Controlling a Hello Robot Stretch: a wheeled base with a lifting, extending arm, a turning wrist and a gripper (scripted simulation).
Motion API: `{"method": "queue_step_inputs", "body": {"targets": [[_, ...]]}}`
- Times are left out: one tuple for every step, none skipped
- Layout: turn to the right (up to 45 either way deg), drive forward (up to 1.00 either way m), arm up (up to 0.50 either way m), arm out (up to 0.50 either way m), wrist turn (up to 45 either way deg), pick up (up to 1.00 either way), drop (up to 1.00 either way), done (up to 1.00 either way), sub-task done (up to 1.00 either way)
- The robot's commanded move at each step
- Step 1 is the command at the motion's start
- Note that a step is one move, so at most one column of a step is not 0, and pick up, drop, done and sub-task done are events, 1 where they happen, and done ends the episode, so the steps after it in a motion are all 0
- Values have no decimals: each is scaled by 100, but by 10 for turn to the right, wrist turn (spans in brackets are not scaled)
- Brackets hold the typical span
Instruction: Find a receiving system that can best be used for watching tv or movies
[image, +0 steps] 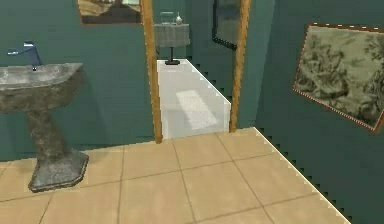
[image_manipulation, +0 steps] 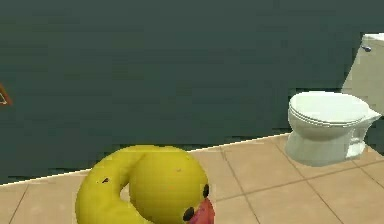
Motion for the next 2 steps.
{"method": "queue_step_inputs", "body": {"targets": [[30, 0, 0, 0, 0, 0, 0, 0, 0], [0, 100, 0, 0, 0, 0, 0, 0, 0]]}}
